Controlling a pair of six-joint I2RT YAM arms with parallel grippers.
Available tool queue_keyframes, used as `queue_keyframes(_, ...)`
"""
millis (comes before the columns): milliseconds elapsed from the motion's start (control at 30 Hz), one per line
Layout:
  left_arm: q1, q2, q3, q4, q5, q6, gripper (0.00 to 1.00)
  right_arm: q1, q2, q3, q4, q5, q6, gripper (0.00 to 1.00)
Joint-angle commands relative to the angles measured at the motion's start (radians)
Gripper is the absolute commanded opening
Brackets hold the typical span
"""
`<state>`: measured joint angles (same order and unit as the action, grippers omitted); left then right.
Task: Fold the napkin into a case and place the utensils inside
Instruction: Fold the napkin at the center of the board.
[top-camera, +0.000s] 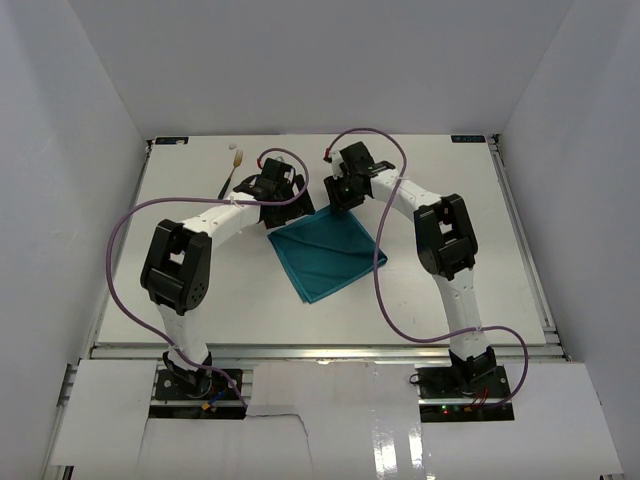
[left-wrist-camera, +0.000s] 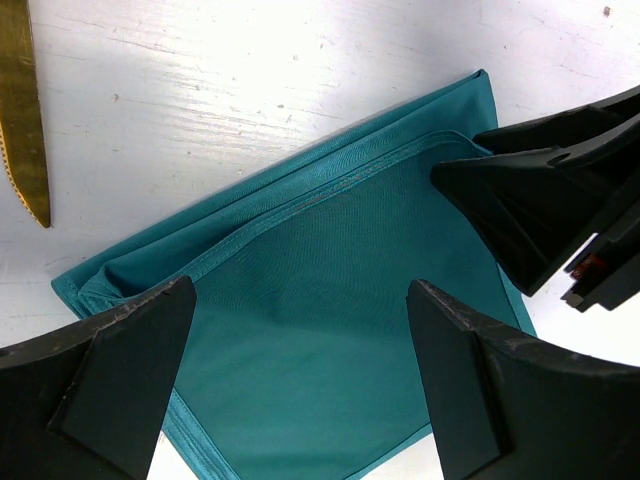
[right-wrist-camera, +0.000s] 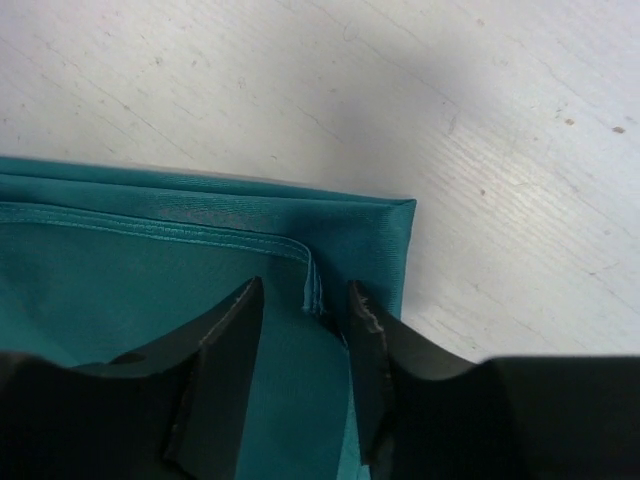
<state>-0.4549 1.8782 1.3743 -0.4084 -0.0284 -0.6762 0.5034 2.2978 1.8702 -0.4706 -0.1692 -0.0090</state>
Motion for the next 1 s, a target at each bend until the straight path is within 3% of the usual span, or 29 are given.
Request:
queue_keyframes(0, -0.005, -0.016, 0.035, 0.01, 0.013, 0.01, 0.98, -0.006, -0.027, 0.07, 0.012, 0.04, -0.005, 0.46)
queue_keyframes(233, -0.007, -0.042, 0.039, 0.006, 0.076, -0.006, 0.98, -0.009, -0.141, 0.072, 0.013, 0.154, 0.003, 0.65)
queue_keyframes(500, -0.008, -0.014, 0.039, 0.019, 0.085, -0.006, 0.98, -0.009, -0.192, -0.032, 0.016, 0.059, -0.067, 0.61)
queue_keyframes(700, -0.008, 0.012, 0.031, 0.028, 0.081, -0.008, 0.98, -0.009, -0.11, 0.021, -0.039, 0.01, -0.172, 0.56)
queue_keyframes(967, -0.008, 0.033, 0.002, 0.031, 0.047, -0.008, 0.98, -0.008, -0.026, 0.07, -0.056, 0.043, -0.187, 0.49)
